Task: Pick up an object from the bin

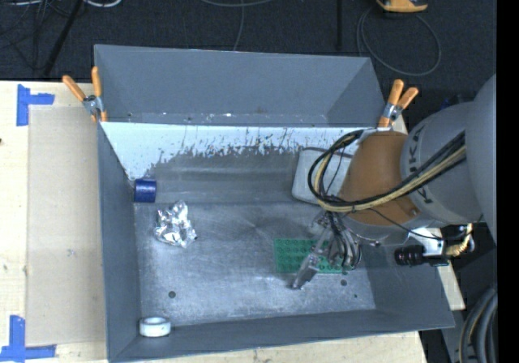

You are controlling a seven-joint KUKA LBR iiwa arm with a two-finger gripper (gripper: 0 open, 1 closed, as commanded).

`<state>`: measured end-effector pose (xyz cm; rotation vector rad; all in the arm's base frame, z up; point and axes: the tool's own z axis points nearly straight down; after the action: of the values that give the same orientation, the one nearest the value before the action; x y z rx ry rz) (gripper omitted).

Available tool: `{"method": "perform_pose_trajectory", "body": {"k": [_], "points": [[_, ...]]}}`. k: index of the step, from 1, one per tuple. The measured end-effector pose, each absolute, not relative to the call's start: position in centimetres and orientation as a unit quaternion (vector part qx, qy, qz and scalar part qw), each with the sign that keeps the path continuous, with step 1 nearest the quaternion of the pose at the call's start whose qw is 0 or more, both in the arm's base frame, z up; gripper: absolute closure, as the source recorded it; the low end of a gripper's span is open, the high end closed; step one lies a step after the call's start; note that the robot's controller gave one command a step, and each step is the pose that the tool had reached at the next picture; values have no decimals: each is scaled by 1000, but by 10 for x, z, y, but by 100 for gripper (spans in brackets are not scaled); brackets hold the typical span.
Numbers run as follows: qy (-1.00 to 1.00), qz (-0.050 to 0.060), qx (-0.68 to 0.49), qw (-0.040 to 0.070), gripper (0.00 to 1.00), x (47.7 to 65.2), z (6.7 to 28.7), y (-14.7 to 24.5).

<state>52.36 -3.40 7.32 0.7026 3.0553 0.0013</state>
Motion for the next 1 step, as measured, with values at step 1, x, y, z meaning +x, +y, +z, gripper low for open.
{"method": "perform_pose_trajectory", "body": {"k": [1], "points": [[975, 0, 222, 2, 0, 525, 75, -34]]}}
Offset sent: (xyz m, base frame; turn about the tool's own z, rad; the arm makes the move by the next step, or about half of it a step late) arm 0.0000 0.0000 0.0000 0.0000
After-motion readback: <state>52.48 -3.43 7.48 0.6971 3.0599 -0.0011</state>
